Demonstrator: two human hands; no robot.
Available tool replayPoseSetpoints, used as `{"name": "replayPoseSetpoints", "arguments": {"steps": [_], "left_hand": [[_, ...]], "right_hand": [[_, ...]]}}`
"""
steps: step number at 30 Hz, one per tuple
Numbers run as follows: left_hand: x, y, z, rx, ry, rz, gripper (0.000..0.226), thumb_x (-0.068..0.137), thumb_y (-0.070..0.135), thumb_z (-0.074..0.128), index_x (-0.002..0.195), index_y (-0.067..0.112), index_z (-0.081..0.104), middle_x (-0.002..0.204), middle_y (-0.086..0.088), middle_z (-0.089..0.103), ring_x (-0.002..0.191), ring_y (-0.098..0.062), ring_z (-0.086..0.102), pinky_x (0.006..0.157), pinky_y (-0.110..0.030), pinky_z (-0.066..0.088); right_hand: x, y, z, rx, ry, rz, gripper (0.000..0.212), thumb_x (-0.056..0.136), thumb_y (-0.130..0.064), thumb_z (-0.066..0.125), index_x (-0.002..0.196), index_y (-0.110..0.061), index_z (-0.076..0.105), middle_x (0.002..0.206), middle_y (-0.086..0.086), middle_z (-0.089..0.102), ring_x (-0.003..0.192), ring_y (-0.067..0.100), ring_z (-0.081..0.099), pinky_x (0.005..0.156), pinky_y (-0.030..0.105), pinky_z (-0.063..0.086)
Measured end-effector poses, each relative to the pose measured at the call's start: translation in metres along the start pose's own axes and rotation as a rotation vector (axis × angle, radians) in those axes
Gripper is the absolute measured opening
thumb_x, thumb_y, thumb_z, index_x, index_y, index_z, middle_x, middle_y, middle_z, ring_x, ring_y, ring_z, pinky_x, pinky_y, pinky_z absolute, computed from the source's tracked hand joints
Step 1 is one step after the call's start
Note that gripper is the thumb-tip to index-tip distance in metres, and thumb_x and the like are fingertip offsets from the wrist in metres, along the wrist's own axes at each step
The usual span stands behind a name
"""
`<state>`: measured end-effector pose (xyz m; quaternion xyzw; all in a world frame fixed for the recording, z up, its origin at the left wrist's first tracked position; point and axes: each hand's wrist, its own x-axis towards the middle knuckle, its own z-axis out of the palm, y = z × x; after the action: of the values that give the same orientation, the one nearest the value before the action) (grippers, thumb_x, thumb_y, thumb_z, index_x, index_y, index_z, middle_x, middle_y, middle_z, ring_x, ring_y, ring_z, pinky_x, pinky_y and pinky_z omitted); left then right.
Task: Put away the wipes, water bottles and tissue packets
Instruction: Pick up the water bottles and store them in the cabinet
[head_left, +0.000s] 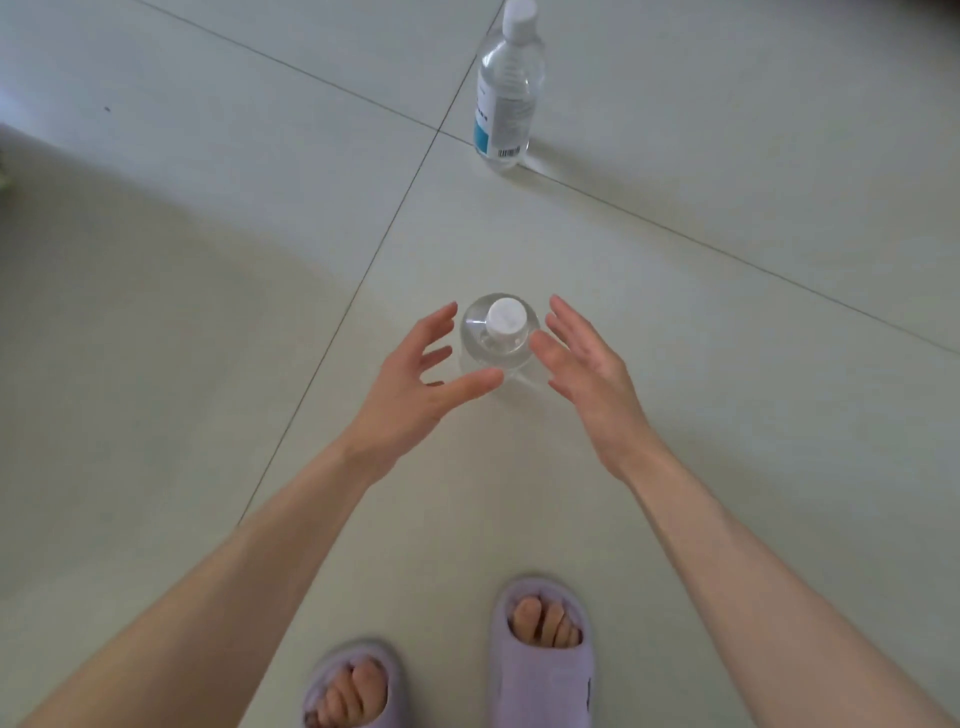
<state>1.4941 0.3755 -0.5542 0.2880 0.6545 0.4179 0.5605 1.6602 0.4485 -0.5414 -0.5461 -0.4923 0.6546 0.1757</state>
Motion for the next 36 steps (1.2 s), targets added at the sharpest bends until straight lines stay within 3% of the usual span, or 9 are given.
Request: {"name": "replayPoseSetpoints", "arguments": {"steps": [3, 7, 10, 13, 16, 21, 27, 32, 36], "left_hand": [[0.018, -0.021, 0.004, -0.015, -0.061, 0.051, 0.085, 0.069, 0.042, 0.083, 0.142, 0.038, 0.039, 0.144, 0.024, 0.044, 0.135, -0.003, 0.040, 0.108, -0.042, 0.040], [0.033, -0.035, 0.008, -0.025, -0.081, 0.131, 0.071, 0.070, 0.042, 0.076, 0.135, 0.039, 0.048, 0.138, 0.022, 0.052, 0.134, -0.003, 0.041, 0.111, -0.052, 0.034], [0.036, -0.033, 0.008, -0.031, -0.070, 0.142, 0.061, 0.072, 0.037, 0.076, 0.129, 0.041, 0.053, 0.132, 0.020, 0.058, 0.131, -0.005, 0.046, 0.110, -0.051, 0.035], [0.029, -0.019, 0.009, -0.023, -0.065, 0.133, 0.056, 0.077, 0.026, 0.074, 0.130, 0.032, 0.055, 0.126, 0.020, 0.062, 0.126, -0.004, 0.051, 0.109, -0.042, 0.040], [0.009, 0.015, 0.007, -0.030, -0.062, 0.127, 0.055, 0.078, 0.026, 0.071, 0.130, 0.026, 0.056, 0.124, 0.016, 0.064, 0.122, -0.007, 0.055, 0.103, -0.031, 0.043], [-0.049, 0.115, -0.003, -0.159, -0.062, 0.101, 0.055, 0.077, 0.037, 0.070, 0.129, 0.027, 0.056, 0.124, 0.005, 0.065, 0.110, -0.014, 0.062, 0.086, -0.026, 0.049], [-0.127, 0.288, -0.024, -0.215, 0.005, 0.107, 0.035, 0.082, 0.030, 0.069, 0.116, 0.028, 0.062, 0.103, 0.015, 0.069, 0.090, -0.003, 0.068, 0.067, -0.013, 0.050], [-0.207, 0.455, -0.041, -0.215, 0.095, 0.139, 0.038, 0.074, 0.039, 0.065, 0.110, 0.028, 0.062, 0.094, 0.018, 0.066, 0.089, -0.008, 0.070, 0.076, -0.025, 0.057], [-0.249, 0.560, -0.056, -0.207, 0.158, 0.171, 0.027, 0.081, 0.041, 0.064, 0.106, 0.032, 0.063, 0.105, 0.003, 0.063, 0.091, -0.008, 0.069, 0.081, -0.035, 0.057]], "right_hand": [[0.018, 0.016, 0.000, 0.043, -0.039, -0.020, 0.074, 0.072, -0.055, 0.064, 0.141, -0.040, 0.043, 0.147, -0.009, 0.045, 0.135, 0.006, 0.042, 0.112, 0.038, 0.036], [0.037, 0.025, 0.001, 0.072, -0.075, -0.033, 0.067, 0.074, -0.052, 0.065, 0.137, -0.036, 0.050, 0.141, -0.013, 0.053, 0.130, 0.002, 0.047, 0.110, 0.038, 0.039], [0.039, 0.022, 0.003, 0.093, -0.125, -0.041, 0.053, 0.080, -0.051, 0.063, 0.130, -0.035, 0.059, 0.127, -0.018, 0.063, 0.120, -0.001, 0.057, 0.100, 0.032, 0.049], [0.027, 0.008, 0.006, 0.117, -0.104, -0.042, 0.034, 0.079, -0.055, 0.065, 0.112, -0.046, 0.067, 0.115, -0.020, 0.069, 0.111, 0.002, 0.063, 0.084, 0.022, 0.054], [0.004, -0.024, 0.004, 0.087, -0.079, -0.026, 0.030, 0.076, -0.063, 0.065, 0.104, -0.054, 0.068, 0.113, -0.022, 0.069, 0.114, 0.004, 0.062, 0.091, 0.032, 0.051], [-0.051, -0.126, 0.000, 0.043, -0.141, -0.065, 0.033, 0.073, -0.065, 0.060, 0.103, -0.055, 0.067, 0.113, -0.022, 0.069, 0.112, 0.003, 0.062, 0.094, 0.043, 0.050], [-0.127, -0.299, 0.001, 0.048, -0.231, -0.092, 0.024, 0.078, -0.056, 0.063, 0.100, -0.048, 0.070, 0.106, -0.016, 0.073, 0.103, 0.006, 0.068, 0.079, 0.029, 0.055], [-0.201, -0.466, -0.004, 0.006, -0.344, -0.097, 0.018, 0.085, -0.045, 0.063, 0.101, -0.050, 0.068, 0.104, -0.019, 0.072, 0.098, 0.000, 0.068, 0.067, 0.015, 0.055], [-0.240, -0.569, -0.003, -0.034, -0.413, -0.147, 0.026, 0.087, -0.044, 0.063, 0.113, -0.049, 0.063, 0.112, -0.018, 0.070, 0.106, 0.006, 0.067, 0.077, 0.027, 0.056]]}}
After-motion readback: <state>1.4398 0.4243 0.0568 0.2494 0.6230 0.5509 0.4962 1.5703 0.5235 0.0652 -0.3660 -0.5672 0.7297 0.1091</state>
